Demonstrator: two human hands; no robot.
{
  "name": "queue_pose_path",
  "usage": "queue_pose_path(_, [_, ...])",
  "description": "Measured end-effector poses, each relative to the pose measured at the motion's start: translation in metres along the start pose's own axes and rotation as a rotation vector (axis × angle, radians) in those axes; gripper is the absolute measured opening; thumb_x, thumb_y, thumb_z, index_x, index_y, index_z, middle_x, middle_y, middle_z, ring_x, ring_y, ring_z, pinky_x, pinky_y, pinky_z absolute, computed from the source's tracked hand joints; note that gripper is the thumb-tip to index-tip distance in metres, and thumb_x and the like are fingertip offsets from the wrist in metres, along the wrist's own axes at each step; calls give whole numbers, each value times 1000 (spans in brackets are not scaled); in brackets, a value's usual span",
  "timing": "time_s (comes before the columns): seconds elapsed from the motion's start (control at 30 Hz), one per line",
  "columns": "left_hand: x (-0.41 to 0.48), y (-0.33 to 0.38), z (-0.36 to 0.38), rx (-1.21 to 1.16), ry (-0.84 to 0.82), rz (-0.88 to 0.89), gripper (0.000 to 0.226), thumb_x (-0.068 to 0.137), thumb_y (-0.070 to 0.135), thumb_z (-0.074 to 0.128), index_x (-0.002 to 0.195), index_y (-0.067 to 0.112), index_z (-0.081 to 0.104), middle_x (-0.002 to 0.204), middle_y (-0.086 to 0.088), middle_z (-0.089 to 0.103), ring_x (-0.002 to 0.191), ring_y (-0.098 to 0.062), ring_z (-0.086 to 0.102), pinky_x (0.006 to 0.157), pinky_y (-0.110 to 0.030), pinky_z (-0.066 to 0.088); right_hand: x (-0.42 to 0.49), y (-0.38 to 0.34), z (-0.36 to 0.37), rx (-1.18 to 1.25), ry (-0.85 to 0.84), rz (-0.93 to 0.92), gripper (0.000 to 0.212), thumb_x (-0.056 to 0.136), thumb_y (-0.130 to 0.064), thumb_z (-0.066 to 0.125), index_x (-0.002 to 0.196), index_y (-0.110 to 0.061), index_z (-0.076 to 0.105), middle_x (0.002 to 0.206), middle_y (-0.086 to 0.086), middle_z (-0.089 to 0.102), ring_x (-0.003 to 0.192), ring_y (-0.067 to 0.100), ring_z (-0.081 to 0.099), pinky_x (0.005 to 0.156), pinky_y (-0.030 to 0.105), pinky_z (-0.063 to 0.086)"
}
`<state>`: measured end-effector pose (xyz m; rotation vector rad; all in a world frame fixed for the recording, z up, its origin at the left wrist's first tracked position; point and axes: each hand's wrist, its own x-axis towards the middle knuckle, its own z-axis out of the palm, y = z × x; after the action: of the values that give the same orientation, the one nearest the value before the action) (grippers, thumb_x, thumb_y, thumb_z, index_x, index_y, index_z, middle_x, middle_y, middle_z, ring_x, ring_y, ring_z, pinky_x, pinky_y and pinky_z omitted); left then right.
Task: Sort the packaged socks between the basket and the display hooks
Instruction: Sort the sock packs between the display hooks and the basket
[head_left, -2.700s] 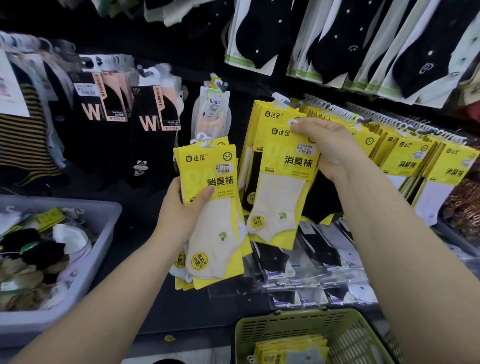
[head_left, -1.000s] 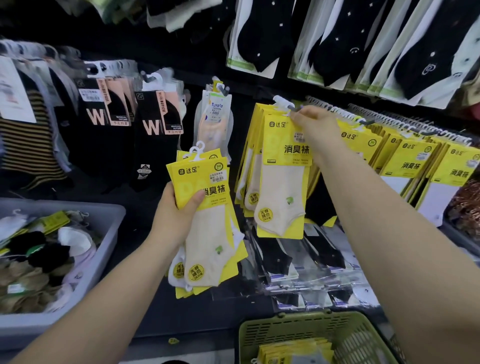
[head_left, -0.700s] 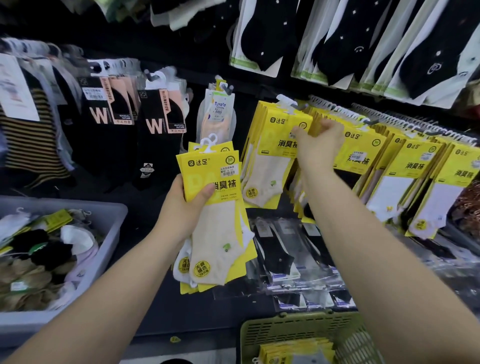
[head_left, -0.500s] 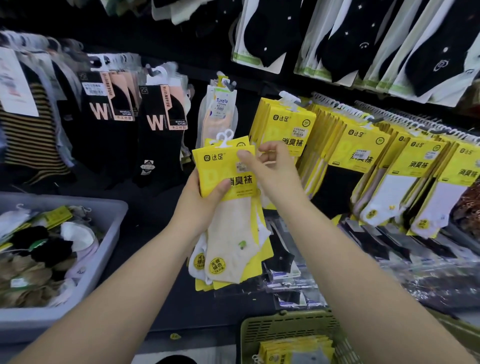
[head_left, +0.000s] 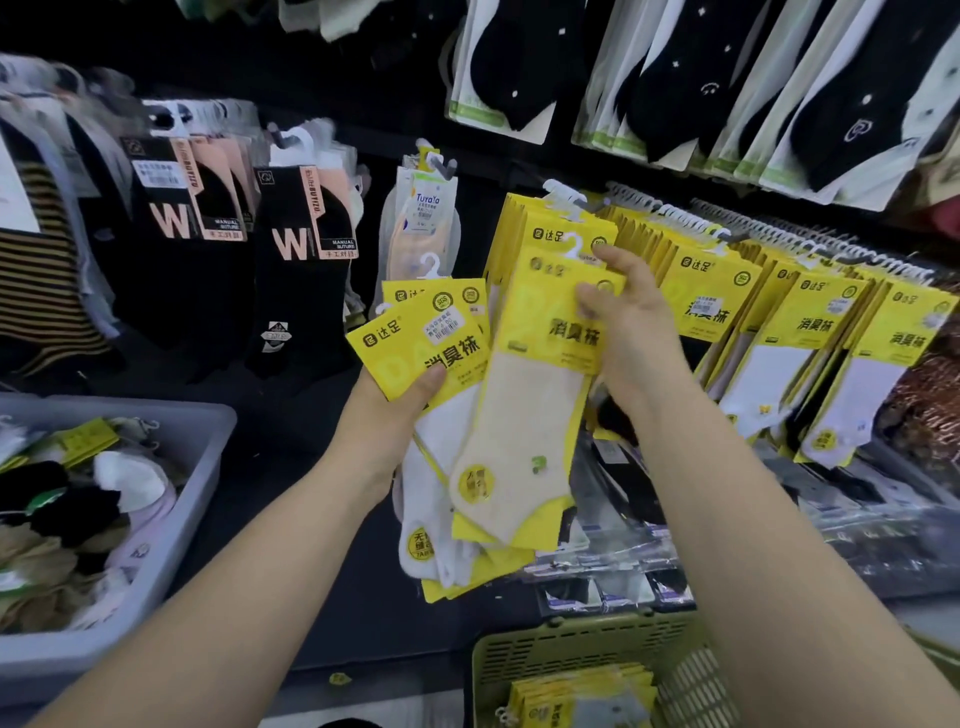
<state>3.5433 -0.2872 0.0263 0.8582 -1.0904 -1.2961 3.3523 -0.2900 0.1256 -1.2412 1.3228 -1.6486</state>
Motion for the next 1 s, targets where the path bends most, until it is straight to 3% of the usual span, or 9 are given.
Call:
queue_pose_path(0.07, [2, 2, -2, 47, 50, 24, 35, 91, 19, 63, 126, 19, 57, 118, 3, 69, 107, -15, 66, 91, -35, 51, 10, -5, -5, -41, 173, -24, 8, 91, -24, 57, 89, -31, 61, 100, -1, 62, 82, 14, 55, 82, 37, 50])
queue_pose_path(0.13, [3, 3, -5, 97, 103, 48, 29, 91, 19, 64, 119, 25, 58, 109, 9, 70, 102, -10, 67, 82, -27, 51, 19, -12, -2, -59, 232, -83, 14, 93, -27, 55, 80, -29, 59, 84, -2, 60, 70, 11, 52, 71, 30, 49])
queue_pose_path(0.2, [3, 3, -9, 166, 149, 65, 25, 90, 19, 64, 112, 28, 58, 103, 14, 69, 99, -6, 66, 73, -19, 50, 30, -21, 2, -133, 226, -152, 16, 93, -25, 53, 78, -29, 58, 69, -8, 54, 55, 4, 46, 53, 19, 41])
queue_pose_path(0.43, [-2, 2, -24, 282, 130, 64, 39, 91, 18, 62, 129, 17, 53, 119, 3, 67, 107, -13, 63, 81, -20, 49, 51, -22, 10, -271, 120, -159, 21, 93, -18, 54, 73, -26, 57, 73, -19, 52, 43, -13, 46, 43, 3, 36])
queue_pose_path(0.53, [-4, 4, -20, 285, 106, 60, 34, 91, 20, 63, 124, 21, 56, 113, 8, 69, 102, -8, 65, 82, -23, 50, 47, -18, 12, -241, 238, -153, 4, 90, -20, 59, 90, -23, 57, 87, -11, 56, 69, -3, 55, 61, 8, 46])
queue_pose_path(0.63, [-4, 7, -14, 268, 49, 77, 25, 89, 21, 65, 111, 33, 60, 100, 19, 71, 93, 2, 67, 77, -20, 51, 28, -4, 13, -377, 388, -209, 28, 86, -25, 64, 108, -20, 49, 112, 1, 44, 106, 19, 49, 95, 34, 43])
queue_pose_path(0.73, [-4, 8, -5, 230, 21, 78, 33, 86, 27, 69, 117, 31, 58, 106, 15, 71, 98, -4, 68, 84, -28, 52, -10, 13, 32, -355, 116, -209, 32, 83, -35, 68, 105, -20, 48, 109, 2, 51, 95, 13, 50, 83, 26, 44])
queue_pose_path(0.83, [-7, 9, 5, 203, 7, 113, 41, 81, 28, 74, 117, 37, 56, 106, 18, 71, 96, 0, 67, 72, -16, 53, -36, 24, 49, -361, -116, -167, 45, 72, -43, 77, 99, -26, 45, 92, -7, 49, 79, 2, 48, 61, 9, 39])
queue_pose_path(1.0, [-15, 6, 11, 123, -70, 50, 55, 68, 23, 83, 111, 41, 55, 105, 16, 71, 94, -3, 69, 70, -19, 56, -35, 16, 37, -311, -246, -107, 32, 72, -18, 81, 94, -22, 57, 82, -9, 60, 72, -5, 56, 58, 11, 46])
